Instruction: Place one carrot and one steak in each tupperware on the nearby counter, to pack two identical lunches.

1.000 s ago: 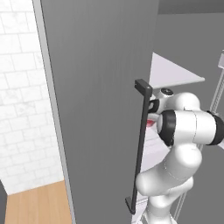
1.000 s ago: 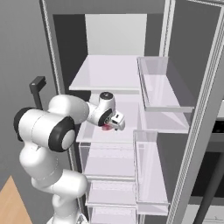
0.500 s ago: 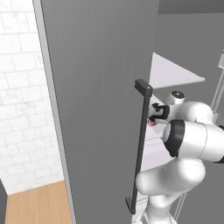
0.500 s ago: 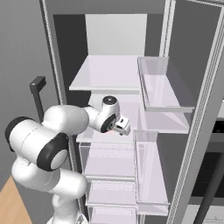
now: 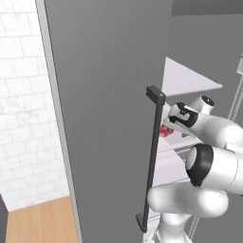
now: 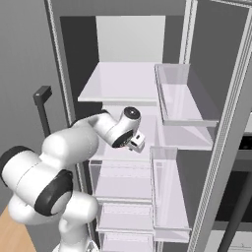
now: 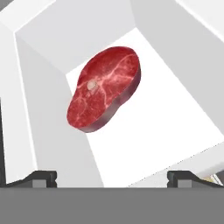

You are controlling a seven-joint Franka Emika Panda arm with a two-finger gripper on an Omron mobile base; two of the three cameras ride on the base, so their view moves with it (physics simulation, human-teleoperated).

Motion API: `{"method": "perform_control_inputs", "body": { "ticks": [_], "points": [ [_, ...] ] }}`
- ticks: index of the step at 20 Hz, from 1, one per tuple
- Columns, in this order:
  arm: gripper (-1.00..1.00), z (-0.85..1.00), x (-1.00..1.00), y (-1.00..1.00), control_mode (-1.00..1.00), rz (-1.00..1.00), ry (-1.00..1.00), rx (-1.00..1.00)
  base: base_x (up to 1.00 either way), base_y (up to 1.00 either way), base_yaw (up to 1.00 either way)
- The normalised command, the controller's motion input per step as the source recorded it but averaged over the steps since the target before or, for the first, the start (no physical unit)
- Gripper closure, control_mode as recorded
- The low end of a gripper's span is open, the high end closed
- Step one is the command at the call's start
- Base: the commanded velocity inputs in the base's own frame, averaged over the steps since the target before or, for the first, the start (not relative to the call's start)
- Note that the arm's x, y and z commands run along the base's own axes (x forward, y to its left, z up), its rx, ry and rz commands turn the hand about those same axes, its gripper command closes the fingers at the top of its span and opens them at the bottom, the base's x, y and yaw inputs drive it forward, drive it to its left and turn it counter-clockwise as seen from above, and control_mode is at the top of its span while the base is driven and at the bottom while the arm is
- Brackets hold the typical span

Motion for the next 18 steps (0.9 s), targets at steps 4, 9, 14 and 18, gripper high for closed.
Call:
{"method": "perform_control_inputs", "body": {
  "ticks": [4, 9, 14, 18],
  "points": [
    [-1.0, -0.05, 0.04, 0.35, -1.0, -0.03, 0.04, 0.04, 0.0, 0.0, 0.0],
    [-1.0, 0.0, 0.18, 0.21, -1.0, -0.04, 0.02, -0.01, 0.0, 0.0, 0.0],
    [-1.0, -0.25, 0.27, 0.02, -1.0, 0.0, 0.04, -0.04, 0.0, 0.0, 0.0],
    [-1.0, -0.24, 0.26, 0.06, -1.0, -0.03, 0.12, -0.03, 0.0, 0.0, 0.0]
  ]
}}
